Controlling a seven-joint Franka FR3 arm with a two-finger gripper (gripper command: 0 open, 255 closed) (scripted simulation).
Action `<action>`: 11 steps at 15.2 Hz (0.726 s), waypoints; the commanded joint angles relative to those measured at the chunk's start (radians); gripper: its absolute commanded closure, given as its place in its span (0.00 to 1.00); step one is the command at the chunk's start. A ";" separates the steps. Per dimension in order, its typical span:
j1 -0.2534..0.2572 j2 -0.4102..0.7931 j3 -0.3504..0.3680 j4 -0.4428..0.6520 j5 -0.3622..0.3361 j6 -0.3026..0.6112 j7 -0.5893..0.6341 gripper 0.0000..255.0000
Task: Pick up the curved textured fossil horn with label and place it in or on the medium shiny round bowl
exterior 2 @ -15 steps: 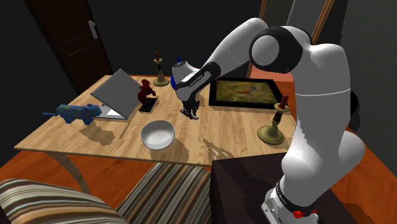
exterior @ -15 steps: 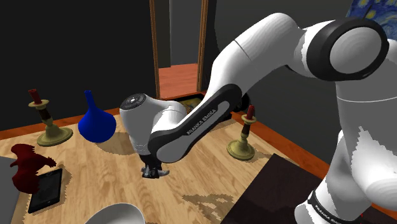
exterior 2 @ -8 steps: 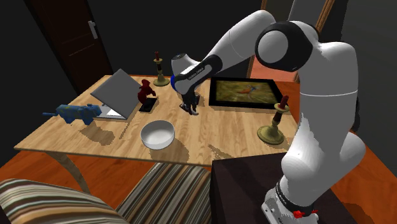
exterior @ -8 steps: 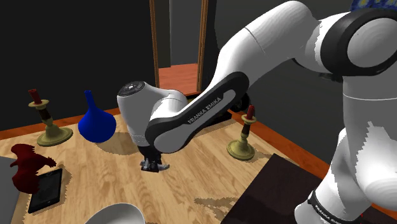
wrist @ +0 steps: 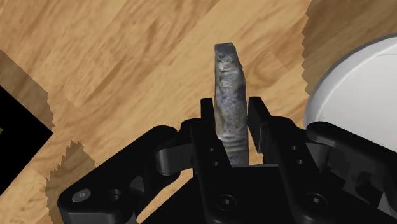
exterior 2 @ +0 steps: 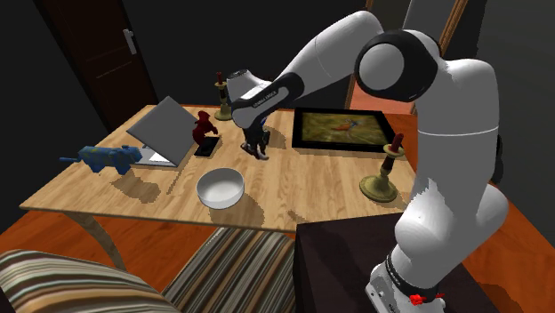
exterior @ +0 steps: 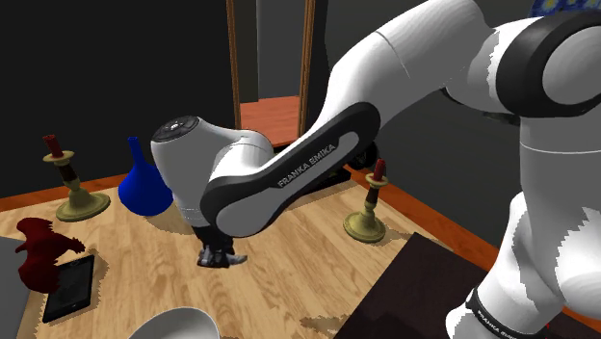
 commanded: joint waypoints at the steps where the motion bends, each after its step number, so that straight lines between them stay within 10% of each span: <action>1: 0.033 0.023 0.009 0.038 -0.004 -0.024 0.036 1.00; 11: 0.231 0.207 0.035 0.332 -0.034 -0.172 0.203 1.00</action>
